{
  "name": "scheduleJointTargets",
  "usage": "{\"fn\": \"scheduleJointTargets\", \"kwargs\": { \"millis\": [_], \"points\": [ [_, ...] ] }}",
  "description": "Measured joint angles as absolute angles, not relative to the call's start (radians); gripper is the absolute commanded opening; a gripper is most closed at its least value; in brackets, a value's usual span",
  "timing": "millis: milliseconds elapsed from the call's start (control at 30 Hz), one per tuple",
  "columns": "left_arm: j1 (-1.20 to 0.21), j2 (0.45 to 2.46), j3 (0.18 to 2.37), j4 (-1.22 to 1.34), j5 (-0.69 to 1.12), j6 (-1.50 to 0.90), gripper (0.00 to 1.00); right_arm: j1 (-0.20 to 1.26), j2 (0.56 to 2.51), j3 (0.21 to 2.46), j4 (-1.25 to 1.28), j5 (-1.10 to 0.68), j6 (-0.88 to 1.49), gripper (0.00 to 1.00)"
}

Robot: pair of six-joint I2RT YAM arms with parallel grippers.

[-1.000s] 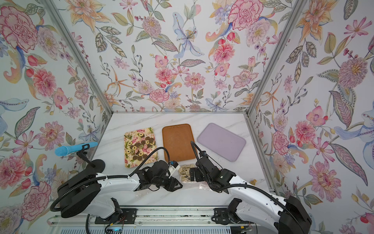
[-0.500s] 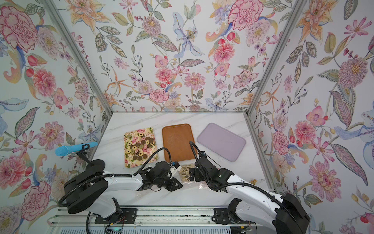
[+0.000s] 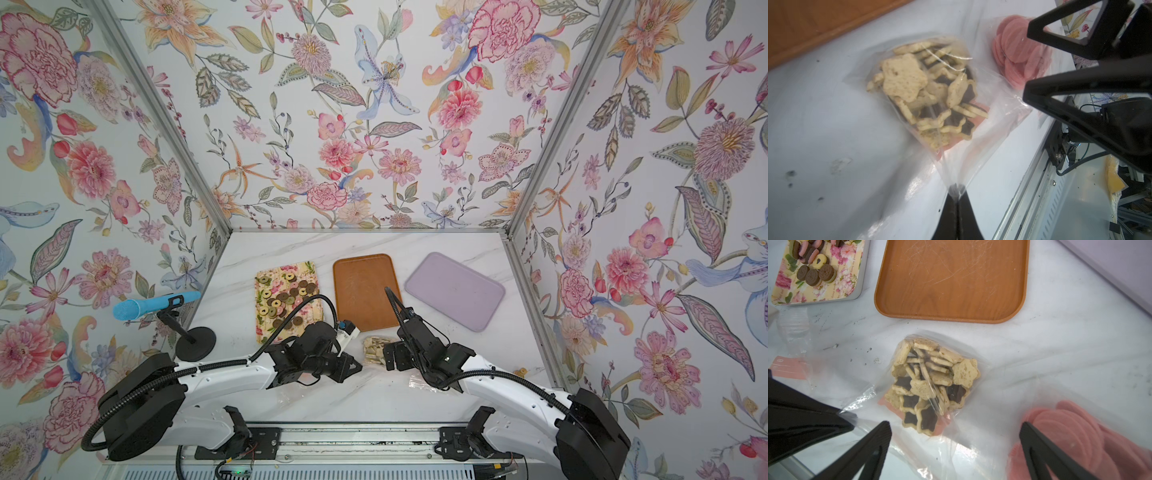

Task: Pour cookies out of the ziploc bag
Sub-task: Adjust the ziploc bag at the center of the board.

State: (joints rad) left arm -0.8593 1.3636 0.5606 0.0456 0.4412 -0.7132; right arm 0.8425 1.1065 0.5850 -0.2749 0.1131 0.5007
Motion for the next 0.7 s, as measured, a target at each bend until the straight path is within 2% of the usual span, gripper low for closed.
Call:
{"fn": "scheduleJointTargets", "kwargs": {
  "millis": [333, 533, 700],
  "points": [
    [-0.694, 1.349, 0.608, -0.167, 0.398, -0.58, 0.02, 0.783, 1.366, 0.665, -0.072, -0.081, 0.38, 1.0],
    [-0.604, 1.399, 0.699, -0.22, 0.38, -0.494, 0.16, 0.778, 1.451, 0.683, 0.043, -0.204, 0.37, 1.0],
    [-0.578, 1.467, 0.793, -0.25, 0.353, -0.437, 0.18, 0.778, 1.474, 0.683, 0.088, -0.247, 0.37, 1.0]
  ]
}}
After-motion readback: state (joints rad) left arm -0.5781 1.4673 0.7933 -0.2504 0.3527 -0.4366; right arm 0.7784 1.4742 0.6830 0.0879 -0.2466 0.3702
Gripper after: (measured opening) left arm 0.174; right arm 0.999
